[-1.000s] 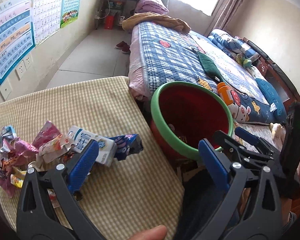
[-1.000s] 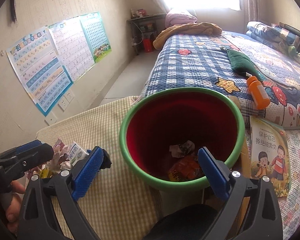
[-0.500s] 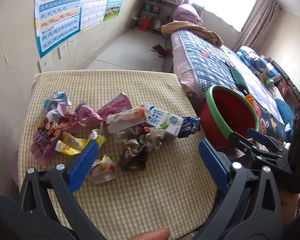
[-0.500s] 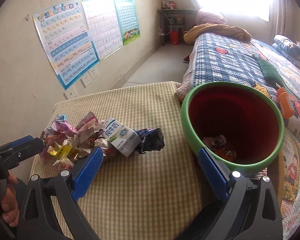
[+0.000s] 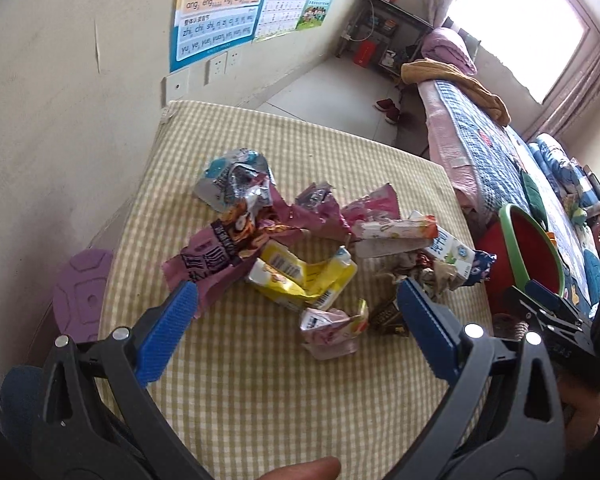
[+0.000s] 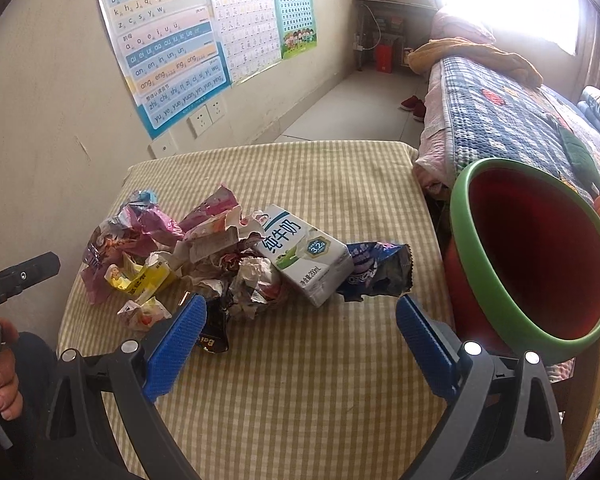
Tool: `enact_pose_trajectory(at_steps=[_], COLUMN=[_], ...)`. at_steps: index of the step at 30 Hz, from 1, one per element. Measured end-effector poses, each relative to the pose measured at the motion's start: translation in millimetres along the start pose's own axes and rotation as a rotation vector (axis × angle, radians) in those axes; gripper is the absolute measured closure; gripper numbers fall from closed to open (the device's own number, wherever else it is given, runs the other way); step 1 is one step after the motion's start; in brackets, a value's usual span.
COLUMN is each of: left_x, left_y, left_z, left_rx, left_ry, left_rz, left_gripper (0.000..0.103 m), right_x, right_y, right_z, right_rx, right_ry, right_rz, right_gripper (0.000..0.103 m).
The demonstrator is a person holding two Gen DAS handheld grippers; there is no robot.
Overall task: Collect trash
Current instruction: 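Move both open tools back over the wrapper pile, then grasp the pink snack wrapper with the left tool while the right tool grasps crumpled wrappers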
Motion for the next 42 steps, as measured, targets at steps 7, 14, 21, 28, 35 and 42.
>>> enact_pose_trajectory(at_steps=[7, 14, 21, 28, 35, 42], left_x=[-20, -36, -46, -46, -45, -38], left_y=[21, 52, 80, 91, 90, 74], left_z=[13, 25, 34, 27, 26, 29], left_rx=[-0.025, -0.074, -0.121, -0.138, -0.136, -0.101], left_ry=[-0.017, 0.003, 0.028, 0.059, 0.064, 0.083], left_rz=[0.037, 0.076, 0.091, 0.083, 0.08, 0.063], left_gripper=[0.006, 0.006, 0.006, 0.028, 0.062, 0.079], right_x=[-19, -40, -51, -54, -61, -64], right_y=[20, 55, 96, 116, 116, 96], right_z=[24, 50, 65, 62, 52, 52], right_rx=[-0.005, -0.025, -0.066, -0.111, -0.13, -0.089], right_ry=[-0.036, -0.093, -0.123, -0.159, -0.232, -0.23], right_rz=[0.028, 0.062, 0.082, 0.124, 0.132, 0.159], right_gripper=[0.01, 0.01, 0.01, 0.022, 0.061, 0.077])
Point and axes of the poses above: each gripper's, at about its wrist camera, not at the fingertips, and y roughly the way its jaws point, x to its right, z to its top, the point moved 6 cm from there along y, roughly the way its jaws point, and after that the axes turned 13 degrees about -y, right-handed, at the moved point
